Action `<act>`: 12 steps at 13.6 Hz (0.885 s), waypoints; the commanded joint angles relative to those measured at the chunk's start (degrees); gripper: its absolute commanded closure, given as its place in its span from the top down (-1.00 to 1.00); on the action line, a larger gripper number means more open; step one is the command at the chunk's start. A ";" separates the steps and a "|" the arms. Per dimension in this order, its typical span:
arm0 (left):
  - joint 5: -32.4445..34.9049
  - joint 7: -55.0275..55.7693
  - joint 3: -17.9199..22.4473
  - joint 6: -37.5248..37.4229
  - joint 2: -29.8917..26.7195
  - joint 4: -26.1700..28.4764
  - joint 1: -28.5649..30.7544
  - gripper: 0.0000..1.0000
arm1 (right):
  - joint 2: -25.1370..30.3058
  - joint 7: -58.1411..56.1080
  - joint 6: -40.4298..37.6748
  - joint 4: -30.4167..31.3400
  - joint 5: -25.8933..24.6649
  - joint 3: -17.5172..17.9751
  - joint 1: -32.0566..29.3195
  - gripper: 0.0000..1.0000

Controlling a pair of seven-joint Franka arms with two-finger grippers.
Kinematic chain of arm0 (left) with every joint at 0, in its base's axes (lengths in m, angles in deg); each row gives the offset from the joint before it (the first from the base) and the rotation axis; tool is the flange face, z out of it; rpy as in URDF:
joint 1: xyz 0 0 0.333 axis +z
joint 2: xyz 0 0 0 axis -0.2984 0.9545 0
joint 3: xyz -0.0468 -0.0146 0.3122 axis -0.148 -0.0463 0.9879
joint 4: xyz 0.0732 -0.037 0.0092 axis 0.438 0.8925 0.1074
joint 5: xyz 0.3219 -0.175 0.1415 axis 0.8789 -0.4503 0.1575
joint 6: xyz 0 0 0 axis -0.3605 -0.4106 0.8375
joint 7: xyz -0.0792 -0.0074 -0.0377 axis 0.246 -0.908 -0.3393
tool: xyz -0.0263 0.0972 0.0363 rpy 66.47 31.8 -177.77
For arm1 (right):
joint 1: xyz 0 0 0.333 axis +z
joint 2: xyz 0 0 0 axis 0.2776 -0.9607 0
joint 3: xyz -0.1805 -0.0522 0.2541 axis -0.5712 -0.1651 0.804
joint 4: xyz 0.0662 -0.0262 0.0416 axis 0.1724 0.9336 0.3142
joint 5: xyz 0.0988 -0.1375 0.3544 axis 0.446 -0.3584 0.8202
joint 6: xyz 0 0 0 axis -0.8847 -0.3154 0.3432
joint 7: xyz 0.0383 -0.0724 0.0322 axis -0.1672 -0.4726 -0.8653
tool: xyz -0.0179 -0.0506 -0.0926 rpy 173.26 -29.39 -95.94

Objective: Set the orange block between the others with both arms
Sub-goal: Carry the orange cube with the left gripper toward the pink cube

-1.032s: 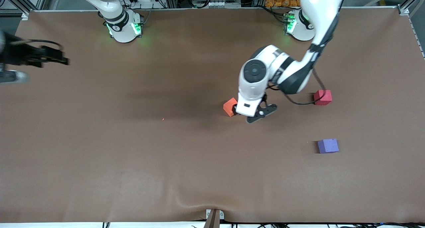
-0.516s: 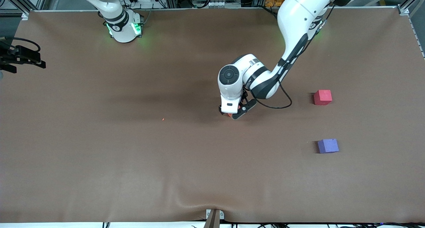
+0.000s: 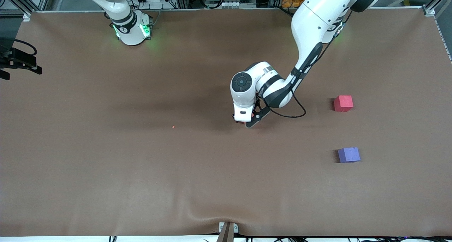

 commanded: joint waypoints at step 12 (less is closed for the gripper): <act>-2.45 -43.31 -20.22 -17.63 -13.16 1.19 41.60 -1.00 | 0.13 -0.73 -0.85 -0.48 -1.86 0.43 0.45 1.00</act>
